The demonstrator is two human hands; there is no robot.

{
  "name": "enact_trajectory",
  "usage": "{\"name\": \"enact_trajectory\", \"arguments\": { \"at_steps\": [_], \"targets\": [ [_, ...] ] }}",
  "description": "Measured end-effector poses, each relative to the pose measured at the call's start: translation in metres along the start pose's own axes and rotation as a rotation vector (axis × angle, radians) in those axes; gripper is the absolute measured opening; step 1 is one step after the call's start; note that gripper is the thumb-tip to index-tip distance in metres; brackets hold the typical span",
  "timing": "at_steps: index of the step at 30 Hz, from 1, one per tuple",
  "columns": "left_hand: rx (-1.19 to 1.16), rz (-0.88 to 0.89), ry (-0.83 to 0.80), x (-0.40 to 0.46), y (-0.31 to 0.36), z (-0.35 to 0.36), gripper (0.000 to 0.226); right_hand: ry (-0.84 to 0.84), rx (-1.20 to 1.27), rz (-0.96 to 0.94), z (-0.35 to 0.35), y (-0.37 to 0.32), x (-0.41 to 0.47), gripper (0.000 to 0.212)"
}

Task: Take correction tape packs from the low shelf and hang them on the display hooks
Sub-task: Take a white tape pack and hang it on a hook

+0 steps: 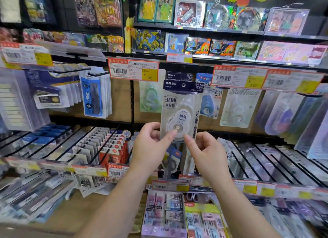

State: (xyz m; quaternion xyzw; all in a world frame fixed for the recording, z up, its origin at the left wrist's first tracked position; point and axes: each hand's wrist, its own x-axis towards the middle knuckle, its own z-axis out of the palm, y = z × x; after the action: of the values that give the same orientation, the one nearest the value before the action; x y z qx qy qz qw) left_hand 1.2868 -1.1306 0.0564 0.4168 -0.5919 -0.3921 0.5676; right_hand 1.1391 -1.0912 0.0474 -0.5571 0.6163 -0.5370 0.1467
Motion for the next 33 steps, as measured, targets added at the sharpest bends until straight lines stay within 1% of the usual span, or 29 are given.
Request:
{"name": "enact_trajectory", "arguments": {
  "at_steps": [4,13,16,21,25,30,33],
  "targets": [
    [0.138,-0.017,0.057,0.011,-0.014,0.004,0.028,0.021,-0.092,0.047,0.002,0.009,0.009,0.029],
    [0.216,-0.032,0.084,0.048,-0.032,0.019,0.029,0.013,-0.161,0.089,0.011,0.02,0.047,0.034],
    [0.256,-0.036,0.074,0.066,-0.033,0.023,0.033,0.003,-0.221,0.091,0.015,0.021,0.065,0.035],
    [0.292,-0.032,0.083,0.097,-0.042,0.031,0.046,-0.014,-0.333,0.075,0.024,0.026,0.096,0.039],
    [0.282,-0.052,0.094,0.115,-0.048,0.038,0.05,-0.005,-0.342,0.055,0.03,0.033,0.114,0.047],
    [0.266,-0.071,0.106,0.128,-0.055,0.043,0.052,0.001,-0.331,0.049,0.036,0.04,0.126,0.048],
    [0.262,-0.072,0.115,0.133,-0.058,0.046,0.054,-0.023,-0.32,0.056,0.038,0.042,0.131,0.048]
  ]
}}
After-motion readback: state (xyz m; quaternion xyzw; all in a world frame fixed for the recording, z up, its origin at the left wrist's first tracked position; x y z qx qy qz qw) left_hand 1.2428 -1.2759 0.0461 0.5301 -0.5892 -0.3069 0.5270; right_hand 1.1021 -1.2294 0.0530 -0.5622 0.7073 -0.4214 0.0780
